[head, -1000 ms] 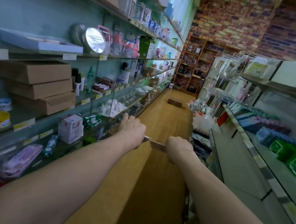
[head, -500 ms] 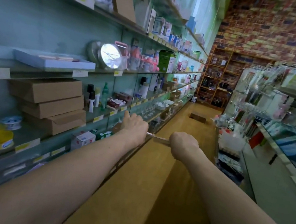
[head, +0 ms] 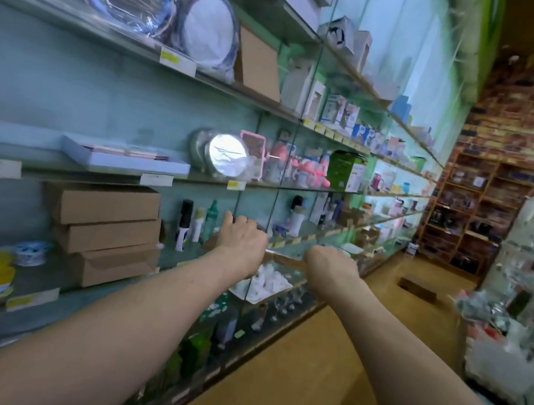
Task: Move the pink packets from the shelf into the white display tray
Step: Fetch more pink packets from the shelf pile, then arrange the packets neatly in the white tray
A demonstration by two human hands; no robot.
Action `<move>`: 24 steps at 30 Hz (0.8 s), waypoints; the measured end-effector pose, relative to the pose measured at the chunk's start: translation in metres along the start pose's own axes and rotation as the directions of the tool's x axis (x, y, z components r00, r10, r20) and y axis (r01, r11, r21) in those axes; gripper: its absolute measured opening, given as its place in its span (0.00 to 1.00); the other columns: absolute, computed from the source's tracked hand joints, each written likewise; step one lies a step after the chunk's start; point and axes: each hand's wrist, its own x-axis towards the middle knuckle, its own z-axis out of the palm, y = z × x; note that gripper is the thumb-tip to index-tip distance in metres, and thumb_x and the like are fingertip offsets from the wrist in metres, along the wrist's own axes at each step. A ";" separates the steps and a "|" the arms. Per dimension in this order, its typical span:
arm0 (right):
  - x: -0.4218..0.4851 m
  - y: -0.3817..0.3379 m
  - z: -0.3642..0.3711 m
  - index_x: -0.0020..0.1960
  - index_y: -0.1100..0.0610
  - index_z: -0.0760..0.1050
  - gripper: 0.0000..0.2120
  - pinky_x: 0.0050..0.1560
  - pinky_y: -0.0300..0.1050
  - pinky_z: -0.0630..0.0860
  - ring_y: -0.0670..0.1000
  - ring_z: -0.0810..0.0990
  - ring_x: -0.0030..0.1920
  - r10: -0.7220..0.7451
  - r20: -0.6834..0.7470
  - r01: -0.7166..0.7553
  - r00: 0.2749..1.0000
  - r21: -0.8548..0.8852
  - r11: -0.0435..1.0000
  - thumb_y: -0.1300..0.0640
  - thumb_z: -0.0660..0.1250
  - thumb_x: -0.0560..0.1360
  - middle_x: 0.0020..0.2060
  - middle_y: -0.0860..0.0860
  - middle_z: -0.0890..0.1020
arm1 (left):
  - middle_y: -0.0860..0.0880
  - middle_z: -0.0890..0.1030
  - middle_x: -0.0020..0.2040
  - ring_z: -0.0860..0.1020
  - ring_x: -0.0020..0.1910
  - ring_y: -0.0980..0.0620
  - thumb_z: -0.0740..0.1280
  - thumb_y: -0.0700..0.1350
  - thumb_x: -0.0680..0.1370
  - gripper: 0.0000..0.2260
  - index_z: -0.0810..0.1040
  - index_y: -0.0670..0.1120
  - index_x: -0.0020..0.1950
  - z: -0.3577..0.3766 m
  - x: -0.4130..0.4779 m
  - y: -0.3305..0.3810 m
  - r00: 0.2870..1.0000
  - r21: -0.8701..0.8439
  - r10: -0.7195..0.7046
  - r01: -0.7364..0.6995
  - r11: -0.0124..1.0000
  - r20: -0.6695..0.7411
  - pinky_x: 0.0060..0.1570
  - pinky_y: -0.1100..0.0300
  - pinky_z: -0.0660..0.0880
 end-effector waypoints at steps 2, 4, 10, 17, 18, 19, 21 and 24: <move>0.014 0.003 0.002 0.58 0.60 0.73 0.13 0.44 0.48 0.71 0.58 0.79 0.54 -0.035 -0.029 0.034 0.999 -0.004 0.999 0.69 0.57 0.77 0.54 0.57 0.79 | 0.44 0.73 0.63 0.67 0.65 0.43 0.62 0.37 0.77 0.13 0.77 0.46 0.59 -0.003 0.006 -0.004 0.999 0.007 -0.034 0.034 0.999 -0.012 0.70 0.44 0.56; 0.028 0.003 0.003 0.59 0.60 0.74 0.13 0.43 0.48 0.71 0.58 0.79 0.54 -0.062 -0.049 0.062 0.997 0.012 0.998 0.69 0.58 0.77 0.55 0.57 0.79 | 0.43 0.73 0.63 0.67 0.66 0.43 0.63 0.38 0.77 0.12 0.77 0.46 0.59 -0.006 0.013 -0.010 0.998 0.032 -0.069 0.069 0.997 -0.008 0.71 0.43 0.55; 0.078 -0.012 0.003 0.57 0.60 0.75 0.16 0.42 0.48 0.72 0.58 0.80 0.53 -0.150 -0.158 0.158 0.976 0.039 0.987 0.72 0.57 0.75 0.53 0.58 0.80 | 0.43 0.73 0.63 0.68 0.65 0.43 0.64 0.39 0.76 0.12 0.77 0.45 0.59 -0.006 0.036 -0.041 0.982 0.067 -0.188 0.190 0.980 -0.027 0.71 0.42 0.55; 0.138 -0.037 0.001 0.47 0.56 0.69 0.10 0.38 0.46 0.67 0.58 0.77 0.45 -0.233 -0.291 0.275 0.928 0.113 0.955 0.70 0.58 0.74 0.46 0.56 0.79 | 0.45 0.76 0.58 0.70 0.61 0.45 0.63 0.38 0.75 0.11 0.78 0.46 0.55 -0.002 0.075 -0.089 0.945 0.086 -0.311 0.320 0.944 -0.103 0.67 0.45 0.59; 0.148 -0.041 0.000 0.49 0.57 0.70 0.12 0.39 0.47 0.67 0.58 0.77 0.46 -0.242 -0.312 0.290 0.919 0.115 0.950 0.71 0.57 0.73 0.46 0.57 0.79 | 0.45 0.76 0.58 0.71 0.61 0.45 0.62 0.37 0.75 0.10 0.78 0.47 0.54 -0.003 0.082 -0.096 0.939 0.086 -0.324 0.334 0.939 -0.115 0.67 0.47 0.60; 0.158 -0.045 -0.002 0.52 0.58 0.73 0.15 0.39 0.47 0.67 0.59 0.78 0.48 -0.251 -0.334 0.304 0.908 0.116 0.945 0.72 0.57 0.72 0.48 0.57 0.80 | 0.45 0.76 0.57 0.71 0.60 0.45 0.62 0.37 0.75 0.10 0.78 0.47 0.53 -0.003 0.089 -0.103 0.933 0.087 -0.337 0.349 0.933 -0.125 0.66 0.48 0.60; 0.181 -0.054 -0.006 0.60 0.57 0.74 0.21 0.41 0.47 0.69 0.59 0.79 0.52 -0.265 -0.386 0.332 0.883 0.116 0.936 0.73 0.56 0.73 0.52 0.57 0.81 | 0.45 0.76 0.56 0.71 0.59 0.45 0.62 0.37 0.75 0.09 0.78 0.47 0.51 -0.006 0.104 -0.119 0.920 0.092 -0.360 0.376 0.922 -0.153 0.66 0.48 0.60; 0.214 -0.070 -0.014 0.63 0.56 0.72 0.22 0.41 0.47 0.71 0.59 0.80 0.51 -0.288 -0.455 0.367 0.843 0.095 0.925 0.72 0.56 0.74 0.52 0.57 0.81 | 0.45 0.77 0.55 0.72 0.59 0.44 0.61 0.41 0.76 0.09 0.79 0.47 0.52 -0.009 0.125 -0.143 0.904 0.055 -0.389 0.404 0.913 -0.179 0.64 0.48 0.61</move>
